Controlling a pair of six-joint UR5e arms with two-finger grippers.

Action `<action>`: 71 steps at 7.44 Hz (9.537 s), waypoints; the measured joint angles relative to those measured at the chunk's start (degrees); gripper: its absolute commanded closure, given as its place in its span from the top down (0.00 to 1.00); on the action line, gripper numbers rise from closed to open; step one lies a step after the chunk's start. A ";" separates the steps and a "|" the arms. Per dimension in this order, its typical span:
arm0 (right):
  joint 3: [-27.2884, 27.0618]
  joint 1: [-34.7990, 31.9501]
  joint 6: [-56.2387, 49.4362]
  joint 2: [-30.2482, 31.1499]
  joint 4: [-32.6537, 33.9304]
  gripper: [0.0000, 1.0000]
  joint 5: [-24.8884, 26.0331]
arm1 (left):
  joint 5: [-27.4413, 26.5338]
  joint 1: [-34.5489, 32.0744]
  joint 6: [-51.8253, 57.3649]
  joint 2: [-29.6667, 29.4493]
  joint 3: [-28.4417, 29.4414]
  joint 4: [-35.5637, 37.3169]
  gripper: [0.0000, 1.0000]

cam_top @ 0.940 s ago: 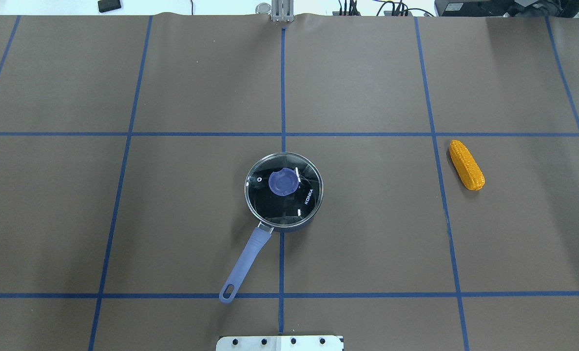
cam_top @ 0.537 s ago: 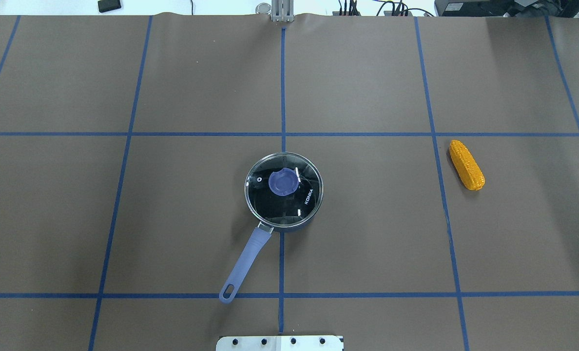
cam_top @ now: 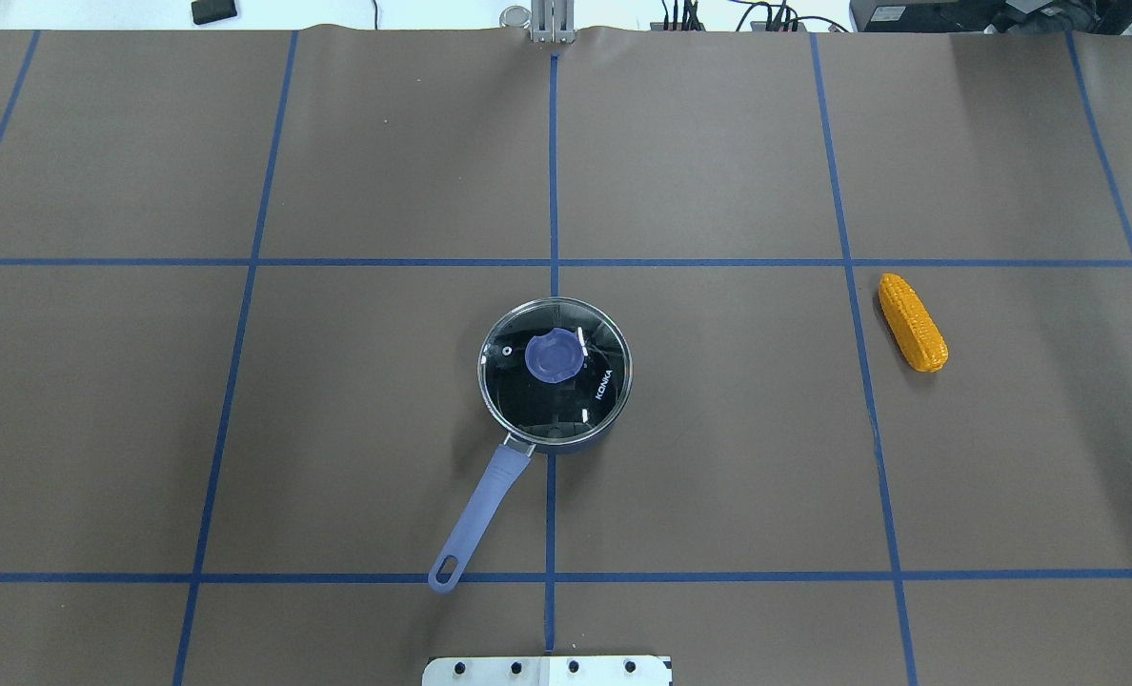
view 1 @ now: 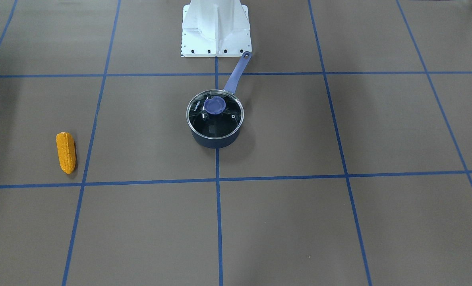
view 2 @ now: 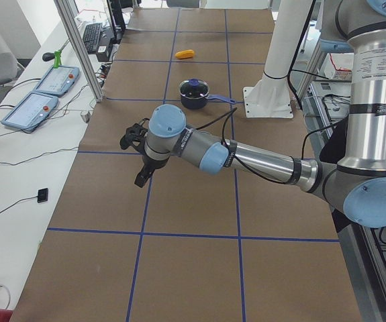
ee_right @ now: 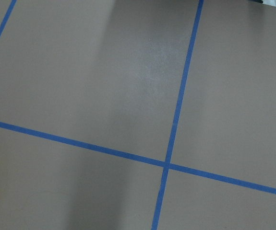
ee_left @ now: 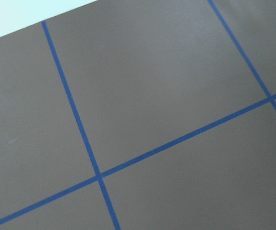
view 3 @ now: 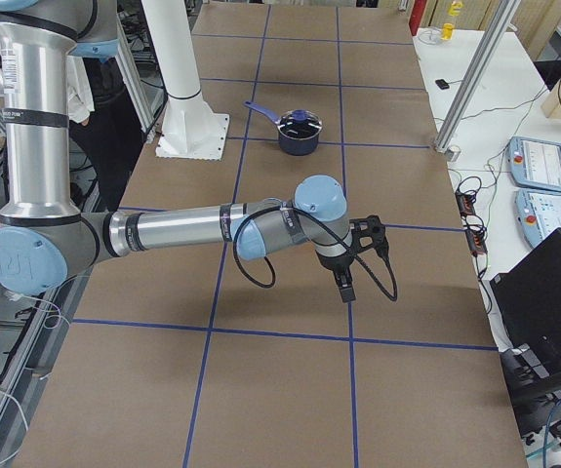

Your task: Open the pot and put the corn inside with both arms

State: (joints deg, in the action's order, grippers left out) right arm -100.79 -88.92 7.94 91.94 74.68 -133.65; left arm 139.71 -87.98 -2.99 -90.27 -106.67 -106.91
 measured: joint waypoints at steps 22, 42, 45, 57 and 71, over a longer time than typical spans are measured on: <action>-3.52 25.43 31.34 -0.62 -9.66 1.00 11.95 | -38.38 60.96 -75.68 -53.13 16.33 24.49 0.78; -3.23 25.84 31.35 -0.88 -9.73 1.00 12.51 | -16.49 30.59 -12.68 5.49 1.20 -8.42 0.00; -3.19 25.89 31.35 -0.88 -9.73 1.00 12.54 | -16.61 30.91 -12.52 5.31 8.59 -16.42 0.00; -3.42 26.48 31.35 -1.25 -9.73 1.00 12.36 | -12.01 4.00 12.40 1.02 11.86 9.35 0.99; 3.52 44.62 42.03 -2.85 -28.42 0.00 24.92 | -10.82 -4.57 14.08 3.28 11.44 14.46 0.99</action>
State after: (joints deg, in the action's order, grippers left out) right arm -97.27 -44.29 49.97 89.09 46.26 -108.73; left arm 128.89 -92.55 11.09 -86.99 -95.23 -92.44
